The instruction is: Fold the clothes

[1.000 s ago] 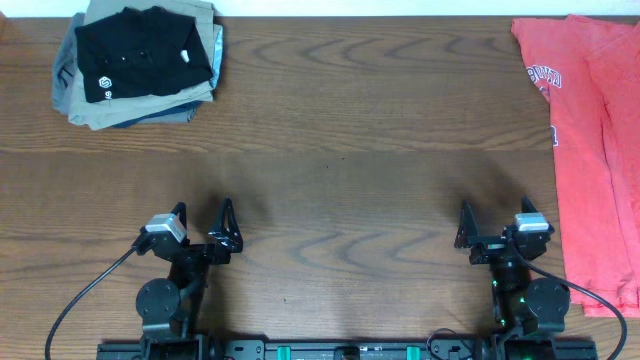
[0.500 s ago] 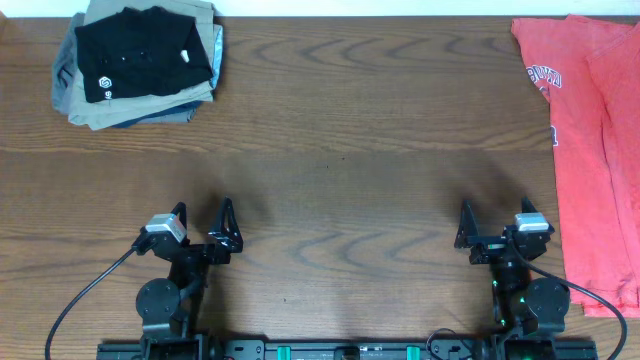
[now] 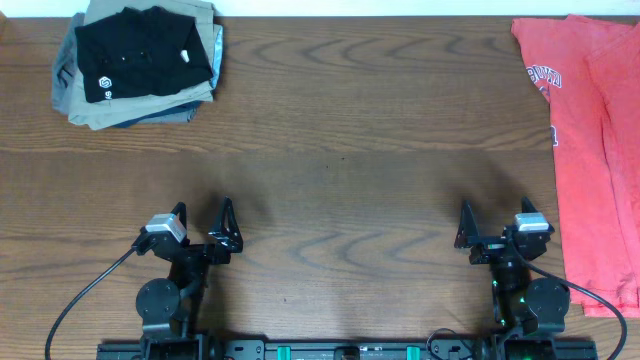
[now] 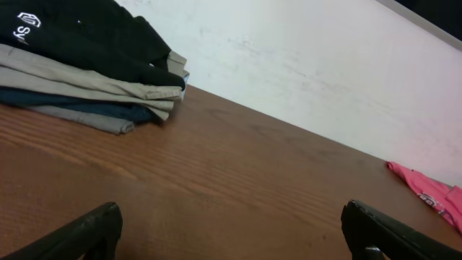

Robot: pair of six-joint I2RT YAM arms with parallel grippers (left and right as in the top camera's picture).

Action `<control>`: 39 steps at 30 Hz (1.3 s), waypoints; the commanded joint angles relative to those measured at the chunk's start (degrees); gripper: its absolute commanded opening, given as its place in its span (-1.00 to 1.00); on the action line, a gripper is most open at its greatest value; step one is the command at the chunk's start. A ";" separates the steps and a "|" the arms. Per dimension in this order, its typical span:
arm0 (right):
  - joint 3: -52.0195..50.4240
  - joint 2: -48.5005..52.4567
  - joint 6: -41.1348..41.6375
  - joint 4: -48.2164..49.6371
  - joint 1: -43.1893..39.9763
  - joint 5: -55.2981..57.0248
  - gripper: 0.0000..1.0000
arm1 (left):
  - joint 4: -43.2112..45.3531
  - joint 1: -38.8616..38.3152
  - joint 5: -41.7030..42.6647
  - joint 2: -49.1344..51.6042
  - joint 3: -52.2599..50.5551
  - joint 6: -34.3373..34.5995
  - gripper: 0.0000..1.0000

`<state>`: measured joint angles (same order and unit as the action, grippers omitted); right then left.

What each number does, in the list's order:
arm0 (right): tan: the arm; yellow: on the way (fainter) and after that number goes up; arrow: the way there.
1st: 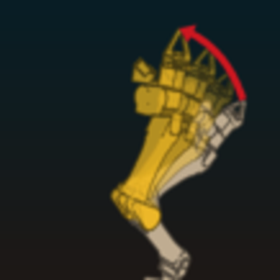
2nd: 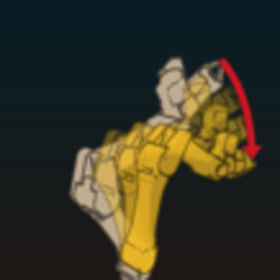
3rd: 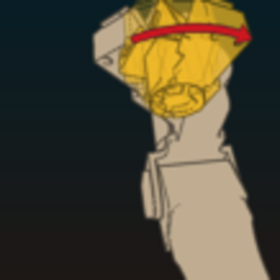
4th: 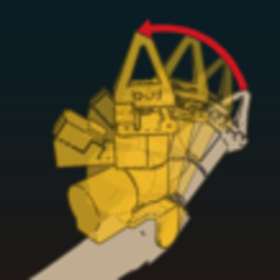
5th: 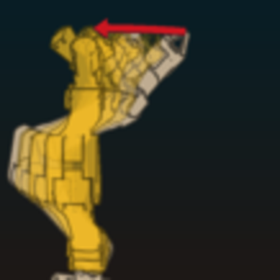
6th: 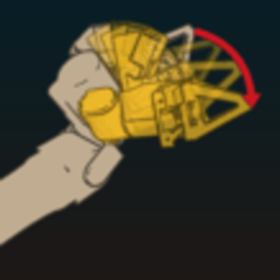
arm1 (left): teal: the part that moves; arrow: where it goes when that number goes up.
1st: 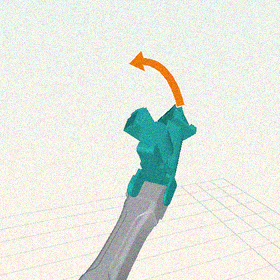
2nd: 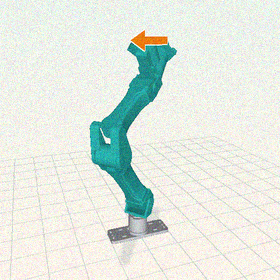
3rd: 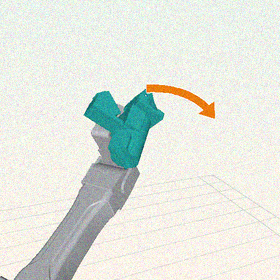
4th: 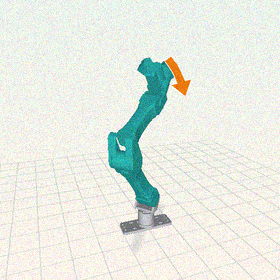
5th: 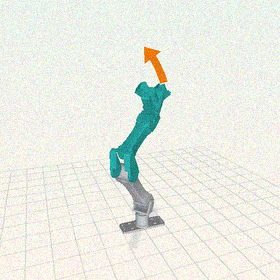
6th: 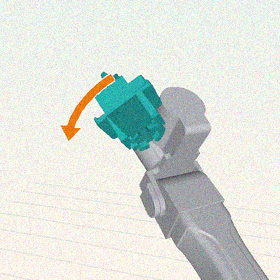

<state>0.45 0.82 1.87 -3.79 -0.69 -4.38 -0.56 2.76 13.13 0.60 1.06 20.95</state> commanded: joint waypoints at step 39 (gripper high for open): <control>-0.13 -0.44 31.98 1.29 -0.74 -21.24 0.99 | -2.19 -0.33 0.37 -0.28 -0.83 -0.74 0.96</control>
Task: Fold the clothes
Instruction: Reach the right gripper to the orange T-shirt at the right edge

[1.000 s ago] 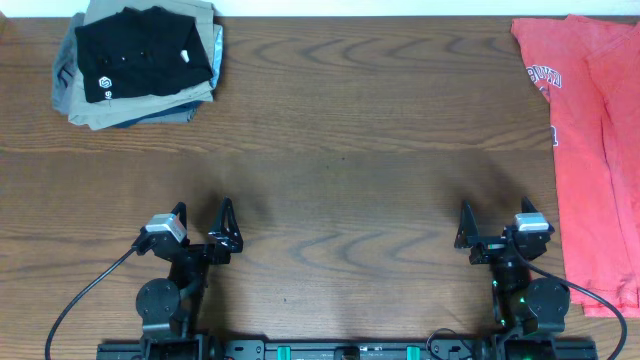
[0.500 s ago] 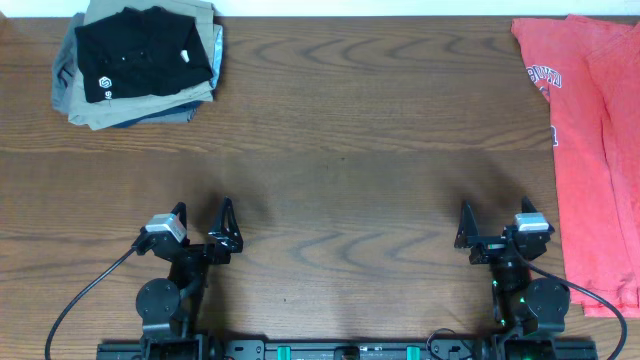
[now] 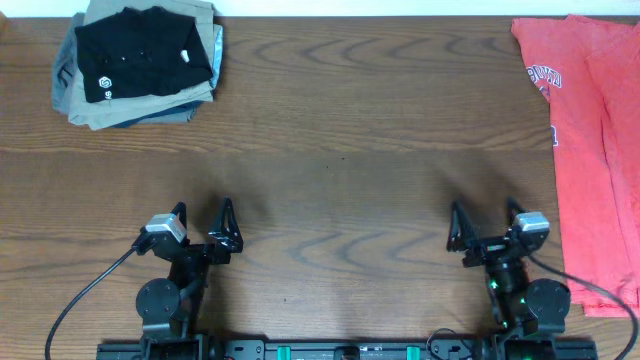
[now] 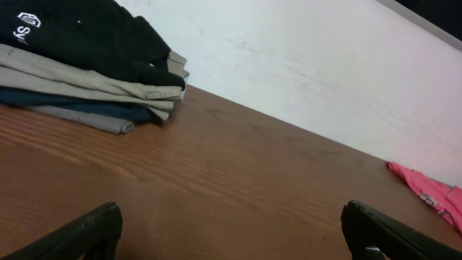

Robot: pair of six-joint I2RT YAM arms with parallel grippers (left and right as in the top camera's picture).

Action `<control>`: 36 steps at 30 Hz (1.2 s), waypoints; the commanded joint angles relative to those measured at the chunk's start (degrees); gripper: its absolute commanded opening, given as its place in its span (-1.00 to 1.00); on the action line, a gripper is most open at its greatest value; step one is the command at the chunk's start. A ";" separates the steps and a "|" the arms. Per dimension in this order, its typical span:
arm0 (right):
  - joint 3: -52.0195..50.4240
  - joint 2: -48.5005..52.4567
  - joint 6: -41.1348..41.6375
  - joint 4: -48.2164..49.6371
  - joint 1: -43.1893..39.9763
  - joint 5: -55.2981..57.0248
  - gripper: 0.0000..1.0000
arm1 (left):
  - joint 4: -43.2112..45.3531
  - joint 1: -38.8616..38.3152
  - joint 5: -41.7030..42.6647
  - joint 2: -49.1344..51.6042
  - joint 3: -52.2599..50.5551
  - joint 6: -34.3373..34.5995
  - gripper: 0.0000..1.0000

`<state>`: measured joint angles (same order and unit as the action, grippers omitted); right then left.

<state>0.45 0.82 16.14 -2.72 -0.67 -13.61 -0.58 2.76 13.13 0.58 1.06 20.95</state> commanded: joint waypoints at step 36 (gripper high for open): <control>46.97 45.53 -7.21 1.42 -0.94 9.94 0.98 | -2.16 -0.33 0.37 -0.26 -0.83 -0.72 0.96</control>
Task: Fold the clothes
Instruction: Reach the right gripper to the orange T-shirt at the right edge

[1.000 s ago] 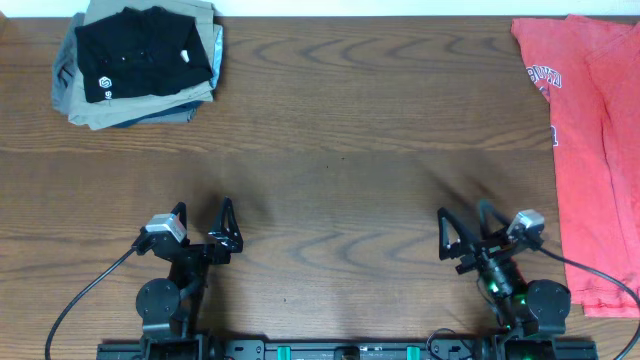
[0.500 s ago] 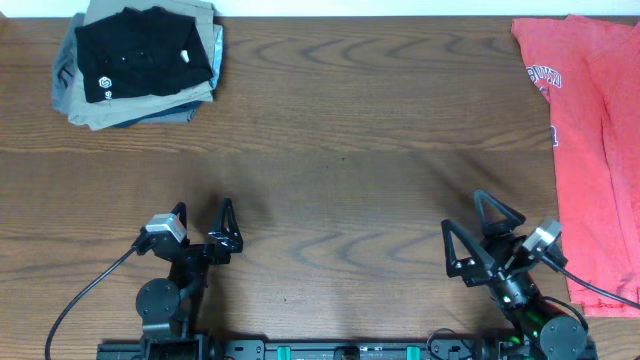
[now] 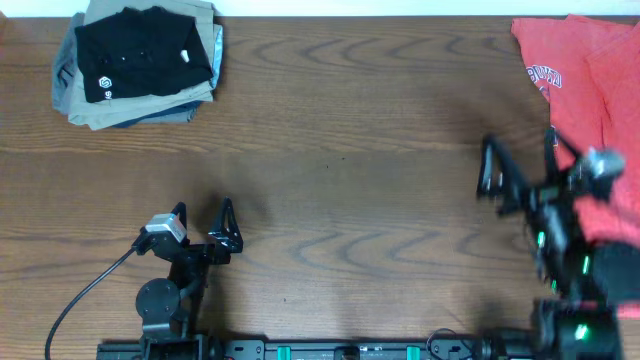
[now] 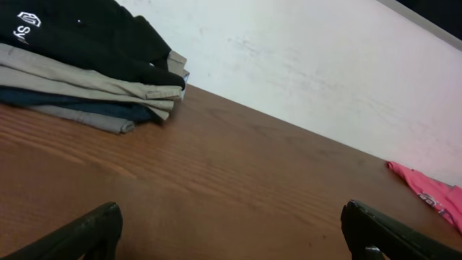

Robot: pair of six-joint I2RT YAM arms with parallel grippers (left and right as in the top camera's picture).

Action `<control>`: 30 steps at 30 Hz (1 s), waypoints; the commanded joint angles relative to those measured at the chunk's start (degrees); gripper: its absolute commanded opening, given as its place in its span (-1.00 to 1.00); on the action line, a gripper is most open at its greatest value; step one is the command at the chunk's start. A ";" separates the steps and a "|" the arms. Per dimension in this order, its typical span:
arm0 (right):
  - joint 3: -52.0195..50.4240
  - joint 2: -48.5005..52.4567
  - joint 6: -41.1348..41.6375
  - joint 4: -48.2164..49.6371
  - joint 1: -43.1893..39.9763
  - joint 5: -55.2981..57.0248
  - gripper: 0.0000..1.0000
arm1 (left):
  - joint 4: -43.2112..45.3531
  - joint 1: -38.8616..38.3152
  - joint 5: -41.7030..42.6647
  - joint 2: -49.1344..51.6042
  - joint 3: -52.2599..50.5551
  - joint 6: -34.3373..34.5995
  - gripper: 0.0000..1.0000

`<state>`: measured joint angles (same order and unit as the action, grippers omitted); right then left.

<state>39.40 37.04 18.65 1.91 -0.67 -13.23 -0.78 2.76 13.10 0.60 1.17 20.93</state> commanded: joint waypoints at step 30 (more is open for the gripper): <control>53.44 74.34 -16.74 -36.65 -27.91 22.01 0.97 | -1.97 -0.33 0.39 -0.28 -0.94 -0.72 0.95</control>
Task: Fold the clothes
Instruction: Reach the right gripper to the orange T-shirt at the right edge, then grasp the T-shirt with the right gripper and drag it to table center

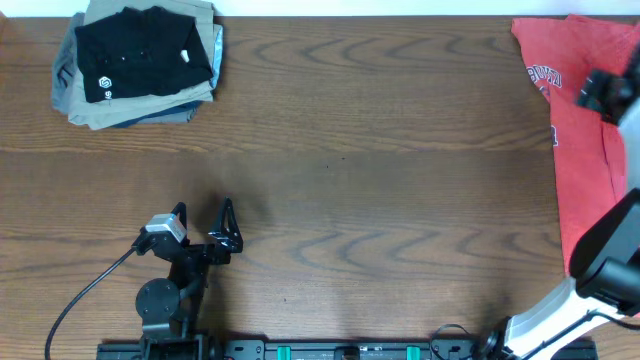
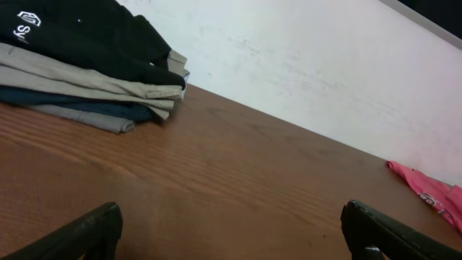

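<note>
A red T-shirt [image 1: 585, 170] lies spread along the table's right edge; one corner of it shows far off in the left wrist view [image 2: 427, 191]. My right arm reaches over its upper part, and the right gripper [image 1: 603, 90] is a dark blur there whose fingers I cannot make out. The left gripper [image 1: 205, 212] rests near the front left of the table, open and empty, with bare wood between its fingers [image 2: 94, 227].
A stack of folded clothes [image 1: 140, 60] with a black shirt on top sits at the back left corner, also seen in the left wrist view [image 2: 79, 65]. A pale wall [image 2: 310, 65] runs behind the brown wooden table [image 1: 350, 150].
The right arm has gone from the shirt's left edge at mid-table to the far right, over the shirt's upper part. The left gripper has not moved.
Both grippers first rested open near the front edge. The right one then turned slightly left, later stood raised and open beside the red shirt, and now hangs over the shirt's upper part. The left gripper stayed put throughout.
</note>
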Robot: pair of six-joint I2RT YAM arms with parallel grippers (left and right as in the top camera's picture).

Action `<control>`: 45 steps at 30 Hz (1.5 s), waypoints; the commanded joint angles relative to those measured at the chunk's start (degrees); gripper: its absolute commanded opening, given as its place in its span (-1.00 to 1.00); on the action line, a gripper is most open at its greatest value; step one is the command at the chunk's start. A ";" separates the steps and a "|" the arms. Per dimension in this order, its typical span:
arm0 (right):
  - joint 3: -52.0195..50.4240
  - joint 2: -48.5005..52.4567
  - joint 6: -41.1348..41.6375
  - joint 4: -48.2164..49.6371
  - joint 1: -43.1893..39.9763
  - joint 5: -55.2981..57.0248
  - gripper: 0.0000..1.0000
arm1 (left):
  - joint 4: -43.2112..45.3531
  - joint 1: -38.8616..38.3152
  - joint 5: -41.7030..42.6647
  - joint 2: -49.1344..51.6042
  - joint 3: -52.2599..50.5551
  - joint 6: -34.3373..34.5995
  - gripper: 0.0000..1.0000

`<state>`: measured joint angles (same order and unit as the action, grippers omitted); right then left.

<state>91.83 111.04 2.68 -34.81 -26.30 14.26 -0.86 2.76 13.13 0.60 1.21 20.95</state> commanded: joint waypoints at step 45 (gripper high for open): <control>0.98 17.99 -11.98 8.41 -10.86 -14.62 0.20 | -1.88 -0.33 0.37 -0.28 -0.98 -0.74 0.96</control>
<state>91.96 127.57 -8.71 -26.50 -37.10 1.39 -0.86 2.76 13.13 0.60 1.21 20.93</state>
